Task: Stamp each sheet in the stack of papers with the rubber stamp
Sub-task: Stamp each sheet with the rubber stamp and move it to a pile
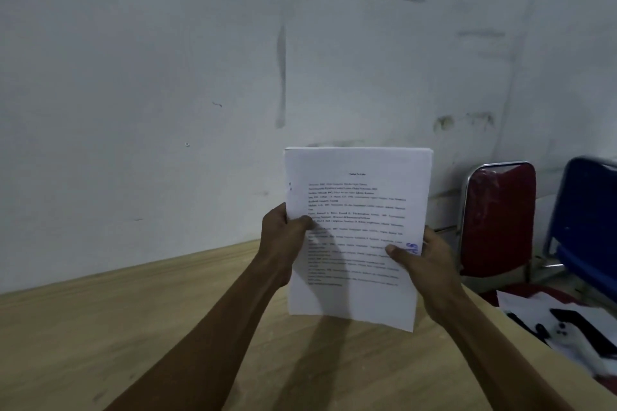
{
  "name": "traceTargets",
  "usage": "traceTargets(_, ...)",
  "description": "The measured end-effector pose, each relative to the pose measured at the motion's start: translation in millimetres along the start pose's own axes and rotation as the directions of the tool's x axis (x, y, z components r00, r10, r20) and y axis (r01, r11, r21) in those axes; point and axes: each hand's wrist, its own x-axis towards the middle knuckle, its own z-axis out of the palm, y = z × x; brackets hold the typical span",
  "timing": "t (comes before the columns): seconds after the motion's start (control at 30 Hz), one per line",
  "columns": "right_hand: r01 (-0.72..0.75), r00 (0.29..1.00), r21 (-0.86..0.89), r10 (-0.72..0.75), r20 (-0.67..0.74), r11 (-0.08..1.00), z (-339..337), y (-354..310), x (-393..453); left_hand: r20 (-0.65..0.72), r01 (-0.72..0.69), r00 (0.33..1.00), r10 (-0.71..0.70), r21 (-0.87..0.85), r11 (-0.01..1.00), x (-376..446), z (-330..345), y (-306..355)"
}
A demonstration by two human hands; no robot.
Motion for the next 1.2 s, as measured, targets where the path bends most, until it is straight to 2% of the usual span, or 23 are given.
traceTargets(0.4,-0.002,0.999,-0.095,0.005,0.034,0.995,-0.8,-0.3,9.0,0.069,-0.024,0.997,0.017,0.102,0.995,12.7,-3.1,-7.3)
traceTargets(0.53,0.019,1.000,-0.147,-0.021,-0.010,0.989,-1.8,-8.3,28.2,0.122,-0.062,0.992,0.045,0.135,0.989,24.5,-2.7,-4.3)
traceTargets(0.6,0.001,0.999,-0.189,-0.008,-0.040,0.982,-1.4,-7.6,41.8,0.118,-0.015,0.993,-0.001,0.137,0.990,34.5,2.8,-6.7)
traceTargets(0.7,-0.082,0.996,-0.315,0.065,-0.064,0.946,-0.3,2.1,61.5,0.034,0.165,0.985,-0.172,0.146,0.975,46.3,15.2,-20.0)
traceTargets(0.8,-0.178,0.982,-0.507,0.182,-0.043,0.843,2.8,20.4,76.9,-0.054,0.371,0.929,-0.367,0.145,0.917,48.8,26.5,-43.0)
traceTargets(0.87,-0.193,0.972,-0.626,0.233,-0.018,0.756,6.1,33.8,82.6,-0.084,0.460,0.888,-0.452,0.151,0.875,49.5,30.8,-61.1)
traceTargets(1.0,-0.178,0.965,-0.756,0.261,-0.010,0.630,15.2,62.6,93.0,-0.110,0.501,0.865,-0.490,0.241,0.831,64.9,34.9,-94.1)
traceTargets(1.2,-0.173,0.968,-0.807,0.250,-0.032,0.564,23.8,99.6,118.2,-0.147,0.510,0.860,-0.489,0.307,0.804,99.7,41.6,-114.8)
